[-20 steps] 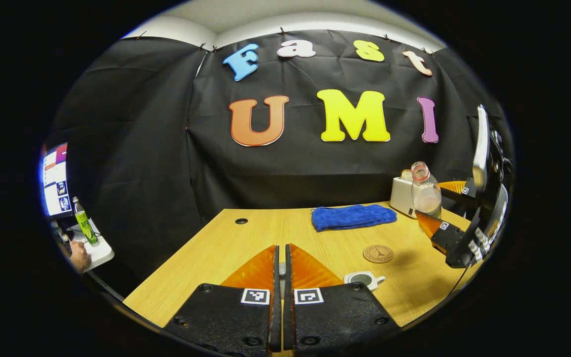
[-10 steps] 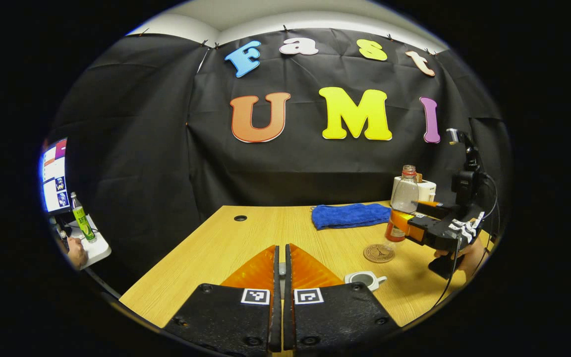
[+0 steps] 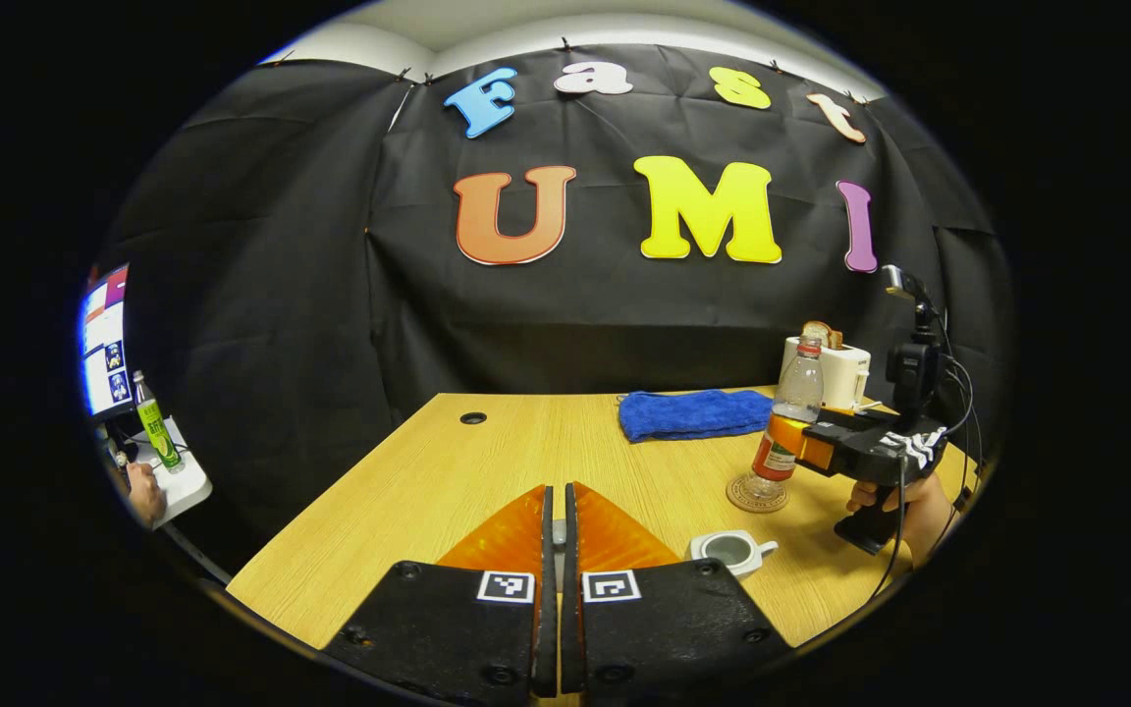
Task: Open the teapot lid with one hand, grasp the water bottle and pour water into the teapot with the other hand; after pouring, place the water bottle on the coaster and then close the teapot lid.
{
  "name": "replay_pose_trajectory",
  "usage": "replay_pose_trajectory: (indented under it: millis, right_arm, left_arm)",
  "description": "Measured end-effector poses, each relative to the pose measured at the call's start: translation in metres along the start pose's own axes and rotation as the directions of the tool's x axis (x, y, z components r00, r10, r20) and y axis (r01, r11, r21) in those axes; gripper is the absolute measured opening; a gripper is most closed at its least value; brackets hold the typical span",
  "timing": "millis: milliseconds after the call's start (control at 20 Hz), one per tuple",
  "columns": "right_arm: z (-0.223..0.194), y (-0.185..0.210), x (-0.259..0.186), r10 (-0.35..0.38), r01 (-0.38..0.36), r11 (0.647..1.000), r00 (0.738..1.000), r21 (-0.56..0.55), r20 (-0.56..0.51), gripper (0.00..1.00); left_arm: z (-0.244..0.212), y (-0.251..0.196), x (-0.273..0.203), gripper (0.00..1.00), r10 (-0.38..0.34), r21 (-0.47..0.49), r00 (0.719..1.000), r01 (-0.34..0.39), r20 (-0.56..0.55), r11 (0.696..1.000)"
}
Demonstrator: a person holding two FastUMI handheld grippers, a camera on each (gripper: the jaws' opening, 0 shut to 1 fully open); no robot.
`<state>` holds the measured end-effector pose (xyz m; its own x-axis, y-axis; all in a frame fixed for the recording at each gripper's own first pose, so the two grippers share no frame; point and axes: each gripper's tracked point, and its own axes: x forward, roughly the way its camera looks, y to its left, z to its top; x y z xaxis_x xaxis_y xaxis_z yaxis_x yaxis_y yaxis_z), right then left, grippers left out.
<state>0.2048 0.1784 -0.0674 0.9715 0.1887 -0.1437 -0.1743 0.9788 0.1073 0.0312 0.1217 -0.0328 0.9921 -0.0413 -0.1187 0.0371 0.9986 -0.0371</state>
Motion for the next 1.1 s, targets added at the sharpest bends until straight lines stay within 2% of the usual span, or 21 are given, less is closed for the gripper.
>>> replay_pose_trajectory:
  millis: [200,300,400,550,650,700,850,1100]
  right_arm:
    - [-0.001,0.005,0.000,0.025,-0.025,1.000,1.000,0.007,0.004,0.76]
    - [0.001,0.010,-0.002,0.051,-0.051,0.999,0.999,0.019,0.007,0.81]
    - [0.003,0.008,-0.005,0.047,-0.047,0.999,0.999,0.007,0.015,0.96]
    - [0.007,0.006,-0.013,0.049,-0.049,0.999,0.998,-0.001,0.035,0.98]
    - [0.009,0.006,-0.024,0.061,-0.061,0.998,0.997,0.002,0.049,0.98]
    - [0.013,0.006,-0.031,0.071,-0.071,0.997,0.995,0.000,0.071,0.98]
    - [0.020,0.001,-0.055,0.088,-0.085,0.996,0.986,-0.031,0.142,0.98]
    - [0.022,-0.008,-0.094,0.091,-0.079,0.995,0.976,-0.069,0.200,0.98]
  left_arm:
    - [0.001,-0.005,0.000,0.04,-0.007,0.012,1.000,0.007,0.004,1.000]
    - [0.002,-0.007,0.000,0.04,-0.011,0.017,1.000,0.011,0.003,1.000]
    - [0.000,-0.009,0.002,0.04,-0.010,0.028,1.000,0.010,0.003,1.000]
    - [-0.002,-0.017,0.006,0.05,-0.033,0.026,0.999,0.033,0.005,0.999]
    - [-0.001,-0.035,0.009,0.05,-0.096,0.022,0.995,0.096,0.015,0.995]
    - [-0.001,-0.049,0.009,0.05,-0.152,0.011,0.988,0.152,0.025,0.988]
    - [-0.005,-0.086,0.012,0.05,-0.294,-0.045,0.955,0.296,0.039,0.954]
    - [-0.034,-0.119,0.028,0.05,-0.379,-0.120,0.925,0.374,-0.022,0.920]
